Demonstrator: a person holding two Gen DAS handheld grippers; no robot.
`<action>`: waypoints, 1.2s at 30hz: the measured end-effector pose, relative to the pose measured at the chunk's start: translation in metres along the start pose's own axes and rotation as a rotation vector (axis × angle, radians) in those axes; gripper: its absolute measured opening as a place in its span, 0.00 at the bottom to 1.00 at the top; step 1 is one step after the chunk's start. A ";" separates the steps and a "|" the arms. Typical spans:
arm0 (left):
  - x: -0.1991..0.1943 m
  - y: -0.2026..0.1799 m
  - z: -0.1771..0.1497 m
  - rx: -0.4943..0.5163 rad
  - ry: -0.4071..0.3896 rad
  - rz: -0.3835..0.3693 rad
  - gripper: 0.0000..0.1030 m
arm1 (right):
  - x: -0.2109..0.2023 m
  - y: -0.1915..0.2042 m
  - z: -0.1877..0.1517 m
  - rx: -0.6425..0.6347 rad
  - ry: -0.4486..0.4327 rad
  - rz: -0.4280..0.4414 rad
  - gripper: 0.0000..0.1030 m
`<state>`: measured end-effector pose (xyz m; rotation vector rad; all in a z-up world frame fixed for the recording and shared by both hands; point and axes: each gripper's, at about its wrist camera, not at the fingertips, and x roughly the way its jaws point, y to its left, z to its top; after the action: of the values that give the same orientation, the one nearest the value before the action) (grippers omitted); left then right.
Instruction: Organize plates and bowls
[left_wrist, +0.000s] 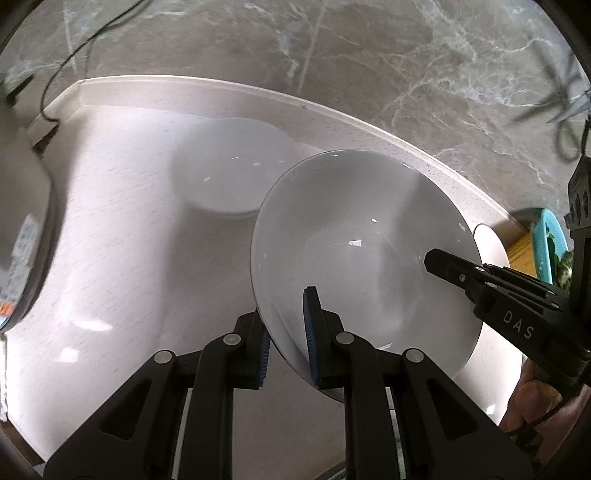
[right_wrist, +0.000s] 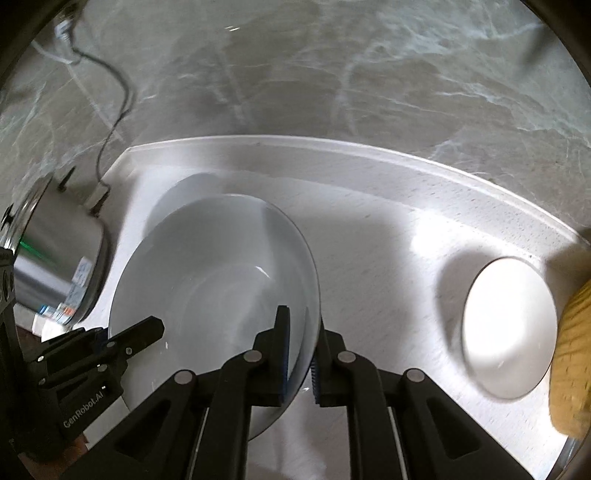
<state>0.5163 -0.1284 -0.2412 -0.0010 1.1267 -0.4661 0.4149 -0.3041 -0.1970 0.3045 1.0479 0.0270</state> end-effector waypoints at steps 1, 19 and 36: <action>-0.006 0.007 -0.006 -0.005 -0.002 0.001 0.14 | 0.000 0.006 -0.002 -0.005 0.002 0.006 0.11; -0.034 0.139 -0.101 -0.124 0.043 0.042 0.14 | 0.044 0.108 -0.062 -0.097 0.117 0.087 0.12; -0.011 0.138 -0.100 -0.096 0.031 0.052 0.14 | 0.055 0.100 -0.073 -0.076 0.120 0.103 0.11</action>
<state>0.4749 0.0233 -0.3075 -0.0482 1.1757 -0.3661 0.3928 -0.1818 -0.2514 0.2898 1.1469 0.1791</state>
